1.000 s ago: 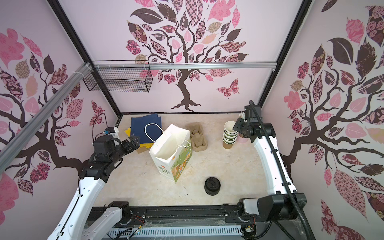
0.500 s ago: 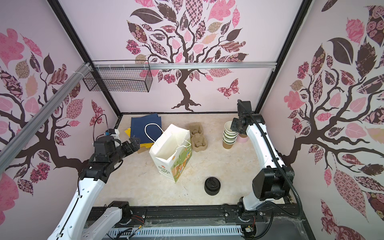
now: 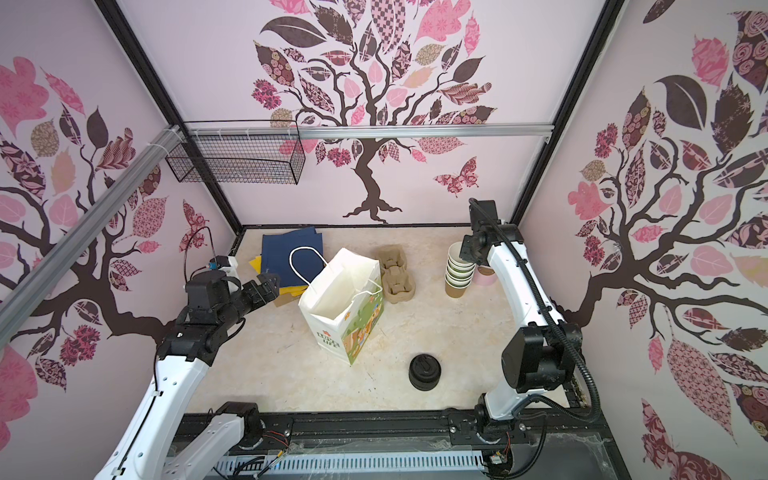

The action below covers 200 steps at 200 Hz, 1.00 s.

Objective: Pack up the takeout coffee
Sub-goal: 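Lower the right gripper onto the rim of the top paper cup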

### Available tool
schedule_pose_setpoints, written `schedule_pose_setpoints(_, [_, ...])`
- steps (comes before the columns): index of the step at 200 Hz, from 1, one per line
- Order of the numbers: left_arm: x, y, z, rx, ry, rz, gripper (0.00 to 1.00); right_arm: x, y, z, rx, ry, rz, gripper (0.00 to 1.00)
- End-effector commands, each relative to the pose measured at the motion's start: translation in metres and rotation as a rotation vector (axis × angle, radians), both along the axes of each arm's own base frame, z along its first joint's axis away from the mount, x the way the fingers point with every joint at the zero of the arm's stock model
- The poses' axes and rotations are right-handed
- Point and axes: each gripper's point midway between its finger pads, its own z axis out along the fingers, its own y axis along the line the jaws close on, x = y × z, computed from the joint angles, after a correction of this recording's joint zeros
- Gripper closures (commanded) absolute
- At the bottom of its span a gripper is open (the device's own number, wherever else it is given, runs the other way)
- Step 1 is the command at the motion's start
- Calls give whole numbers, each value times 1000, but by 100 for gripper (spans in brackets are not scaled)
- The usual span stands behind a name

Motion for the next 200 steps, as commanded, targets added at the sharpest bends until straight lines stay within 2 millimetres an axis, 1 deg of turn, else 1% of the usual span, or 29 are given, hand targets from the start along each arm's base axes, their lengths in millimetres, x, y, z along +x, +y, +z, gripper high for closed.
schedule_pose_setpoints(1, [2, 0, 26, -1, -62, 1, 5, 3, 1, -2, -15, 18, 8, 89])
schedule_pose_setpoints(26, [1, 0, 31, -2, -68, 1, 5, 1, 2, 3, -7, 6, 9, 98])
schedule_pose_setpoints(36, [1, 0, 34, -2, -72, 2, 5, 0, 3, 5, -1, 0, 9, 100])
schedule_pose_setpoints(88, [2, -2, 49, -21, -100, -2, 5, -12, 2, 21, 33, -46, -10, 100])
schedule_pose_setpoints(134, [5, -6, 67, -37, -131, -20, 5, -16, -2, 34, 72, -88, -31, 100])
schedule_pose_setpoints(163, [7, -10, 70, -47, -128, -39, 5, -17, -2, 40, 87, -104, -34, 100])
schedule_pose_setpoints(200, [6, -10, 73, -46, -130, -44, 5, -18, 0, 47, 102, -125, -37, 100])
